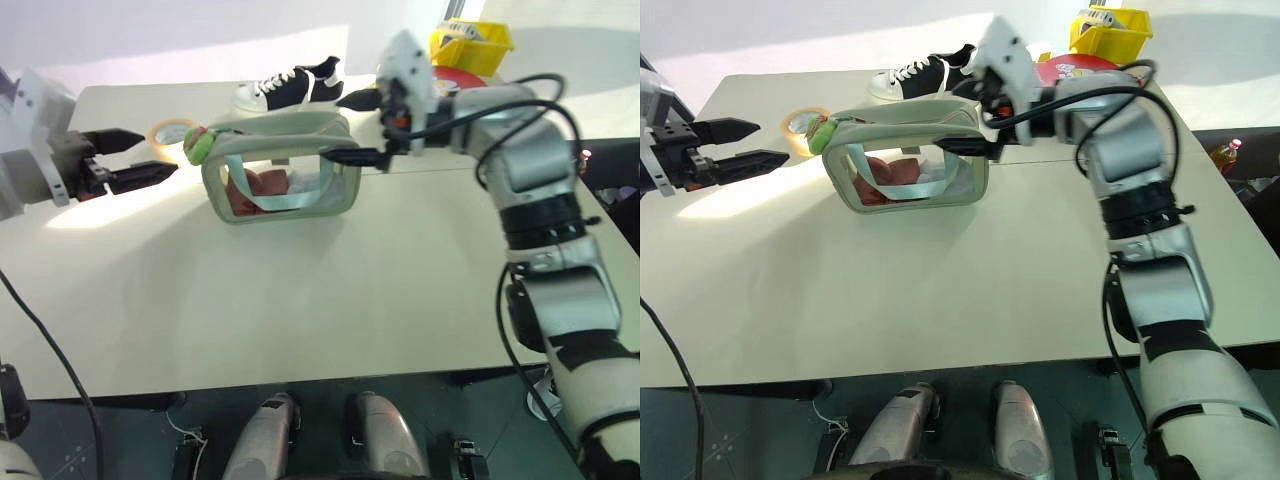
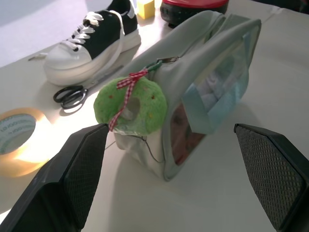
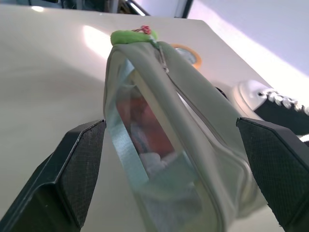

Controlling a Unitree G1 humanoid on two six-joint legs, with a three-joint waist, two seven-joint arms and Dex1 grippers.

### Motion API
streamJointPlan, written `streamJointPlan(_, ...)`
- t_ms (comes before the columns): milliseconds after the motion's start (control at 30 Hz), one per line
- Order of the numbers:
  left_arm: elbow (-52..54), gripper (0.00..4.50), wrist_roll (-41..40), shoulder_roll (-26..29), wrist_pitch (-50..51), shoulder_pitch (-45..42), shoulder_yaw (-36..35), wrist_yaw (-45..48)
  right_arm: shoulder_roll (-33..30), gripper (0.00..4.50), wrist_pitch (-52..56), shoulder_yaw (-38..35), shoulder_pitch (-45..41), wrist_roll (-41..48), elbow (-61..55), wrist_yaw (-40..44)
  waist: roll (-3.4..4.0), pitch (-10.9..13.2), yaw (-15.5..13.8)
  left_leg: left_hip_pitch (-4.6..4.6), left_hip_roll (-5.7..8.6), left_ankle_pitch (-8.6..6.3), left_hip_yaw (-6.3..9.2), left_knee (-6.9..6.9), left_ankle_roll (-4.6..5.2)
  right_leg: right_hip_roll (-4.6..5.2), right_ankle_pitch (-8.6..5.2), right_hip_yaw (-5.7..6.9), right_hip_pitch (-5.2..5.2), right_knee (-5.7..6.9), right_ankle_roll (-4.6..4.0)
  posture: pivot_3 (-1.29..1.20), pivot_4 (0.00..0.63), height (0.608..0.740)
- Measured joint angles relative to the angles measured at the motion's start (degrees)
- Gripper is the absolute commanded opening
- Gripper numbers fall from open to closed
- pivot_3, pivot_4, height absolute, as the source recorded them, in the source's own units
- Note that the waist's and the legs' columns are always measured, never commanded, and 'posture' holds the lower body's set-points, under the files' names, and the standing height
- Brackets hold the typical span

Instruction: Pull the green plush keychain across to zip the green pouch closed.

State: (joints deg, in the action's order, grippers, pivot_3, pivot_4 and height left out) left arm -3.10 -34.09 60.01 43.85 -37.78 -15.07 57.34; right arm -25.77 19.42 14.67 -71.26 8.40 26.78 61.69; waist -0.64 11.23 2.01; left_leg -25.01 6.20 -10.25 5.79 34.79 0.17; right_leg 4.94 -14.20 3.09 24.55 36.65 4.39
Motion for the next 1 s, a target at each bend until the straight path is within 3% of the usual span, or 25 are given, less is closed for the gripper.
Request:
streamJointPlan(100, 3.4, 4.44, -1.1, -1.1, 0.9, 1.1, -1.7, -1.9, 3.4, 4.5, -8.9, 3.6, -2.2, -5.1, 9.1, 0.0, -0.01, 0.0, 0.0, 0.0, 0.02, 0.0, 0.01, 0.09, -0.01, -0.03, 0.01, -0.01, -0.03, 0.03, 0.0, 0.0, 0.15, 0.74)
streamJointPlan(200, 6.5, 4.5, -2.5, -2.1, 2.9, 3.9, -2.9, -3.7, 5.7, 3.63, -16.2, 5.7, -4.1, -9.6, 18.9, -0.8, -0.02, 0.0, 0.2, 0.0, 0.03, 0.02, -0.01, 0.2, -0.04, -0.06, 0.01, -0.11, 0.03, 0.28, 0.0, 0.0, 0.15, 0.74)
streamJointPlan(433, 12.9, 4.5, -5.5, -3.9, 5.8, 8.5, -6.3, -7.6, 6.8, 0.07, -25.8, 6.4, -8.1, -15.0, 30.6, -2.1, -0.01, 0.0, 0.5, 0.13, -0.15, 0.21, 0.05, 0.11, -0.37, -0.3, 0.12, -0.18, 0.1, 0.49, -0.22, 0.0, 0.15, 0.74)
streamJointPlan(667, 13.4, 4.5, -6.7, -3.8, 5.9, 8.6, -7.1, -9.2, 5.9, 0.07, -24.3, 4.9, -8.8, -14.8, 28.2, 3.3, 0.0, 0.0, 0.4, 0.15, -0.16, 0.25, 0.05, 0.05, -0.43, -0.34, 0.14, -0.2, 0.12, 0.5, -0.26, 0.0, 0.15, 0.74)
streamJointPlan(767, 13.5, 4.5, -7.2, -3.1, 6.1, 9.2, -8.0, -9.0, 3.0, 0.07, -20.5, 4.3, -7.5, -13.6, 19.4, 7.9, -0.01, 0.0, 0.4, 0.15, -0.16, 0.23, 0.05, -0.01, -0.4, -0.33, 0.14, -0.21, 0.14, 0.47, -0.26, 0.0, 0.15, 0.74)
streamJointPlan(1000, 14.0, 4.5, -7.7, -2.8, 6.1, 10.6, -8.9, -9.6, -0.4, 0.07, 1.2, 4.0, 8.2, -10.6, -8.4, 10.6, -0.02, 0.0, 0.4, 0.21, -0.16, 0.22, 0.04, 0.06, -0.38, -0.33, 0.14, -0.3, 0.12, 0.55, -0.27, 0.0, 0.15, 0.74)
